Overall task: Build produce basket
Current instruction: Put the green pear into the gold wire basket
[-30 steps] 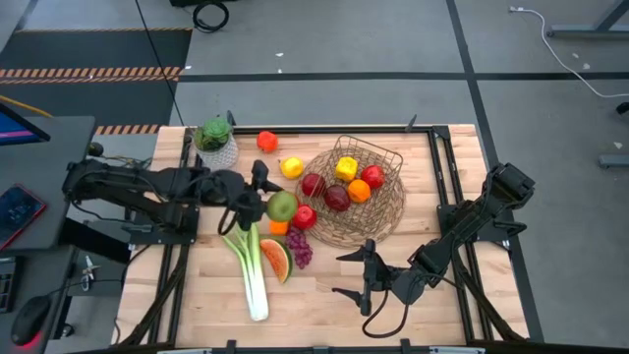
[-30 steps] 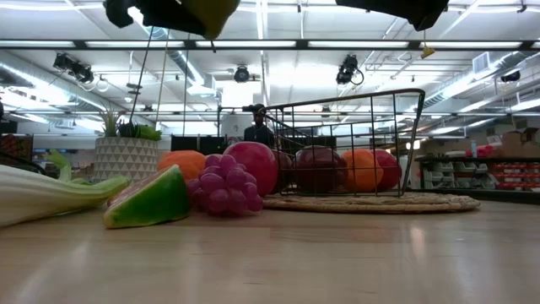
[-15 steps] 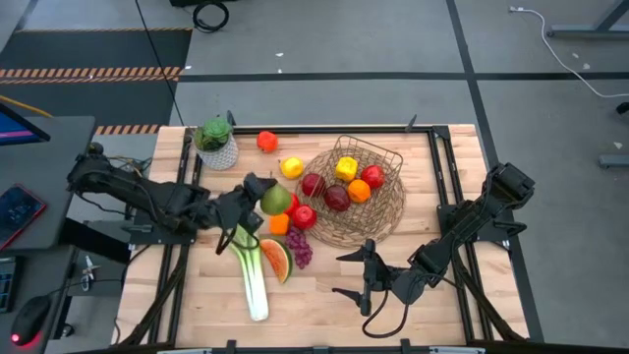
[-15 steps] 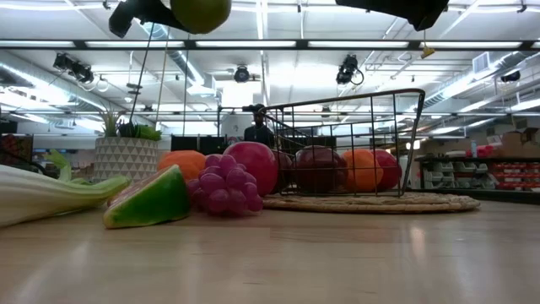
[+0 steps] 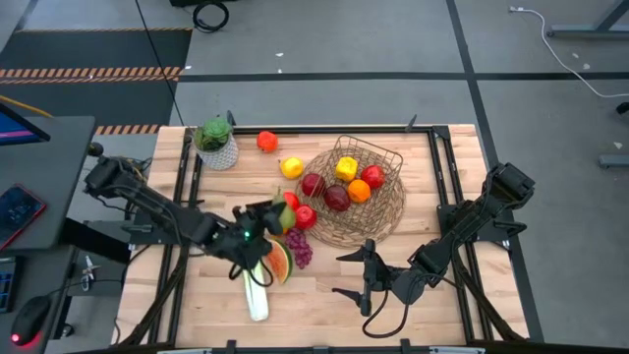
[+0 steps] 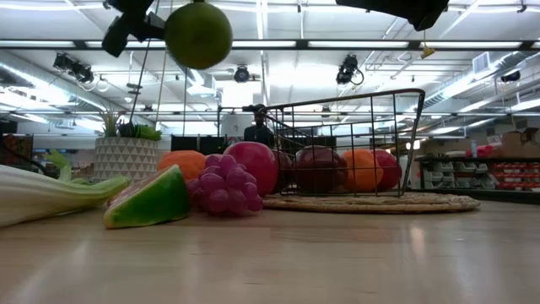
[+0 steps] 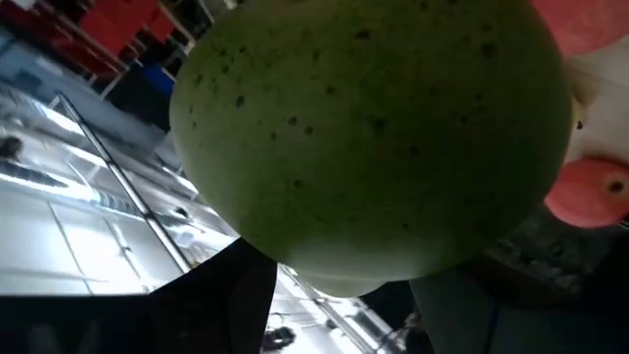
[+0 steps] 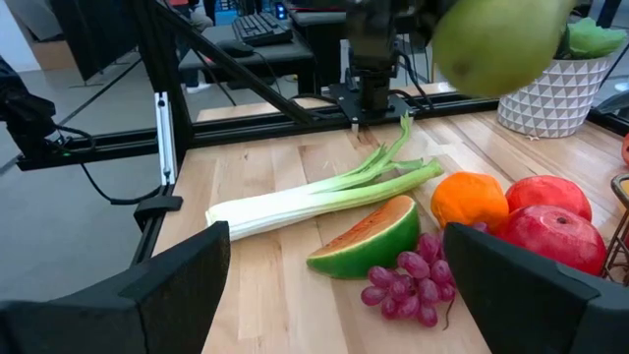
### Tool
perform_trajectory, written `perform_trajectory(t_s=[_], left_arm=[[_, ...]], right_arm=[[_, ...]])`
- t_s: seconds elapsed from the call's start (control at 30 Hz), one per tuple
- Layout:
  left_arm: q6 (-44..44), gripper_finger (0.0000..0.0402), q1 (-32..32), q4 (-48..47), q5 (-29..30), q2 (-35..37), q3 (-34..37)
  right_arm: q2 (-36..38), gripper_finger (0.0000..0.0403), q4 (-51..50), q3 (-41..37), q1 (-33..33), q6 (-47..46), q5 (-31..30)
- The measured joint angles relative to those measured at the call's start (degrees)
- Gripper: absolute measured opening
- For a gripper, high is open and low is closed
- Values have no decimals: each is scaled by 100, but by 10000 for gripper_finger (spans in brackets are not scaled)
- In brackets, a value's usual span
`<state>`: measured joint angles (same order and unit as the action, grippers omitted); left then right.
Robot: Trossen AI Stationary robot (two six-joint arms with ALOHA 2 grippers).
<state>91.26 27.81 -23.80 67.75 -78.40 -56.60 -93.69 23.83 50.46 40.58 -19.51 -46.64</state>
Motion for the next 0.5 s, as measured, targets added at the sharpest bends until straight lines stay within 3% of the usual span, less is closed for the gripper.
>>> perform_trajectory(t_s=[0.2, 0.5], left_arm=[[80, 215, 324, 0, 70, -419, 0], [915, 215, 887, 10, 80, -1016, 0]], right_arm=[[0, 375, 2, 0, 0, 0, 16], [0, 375, 2, 0, 0, 0, 18]])
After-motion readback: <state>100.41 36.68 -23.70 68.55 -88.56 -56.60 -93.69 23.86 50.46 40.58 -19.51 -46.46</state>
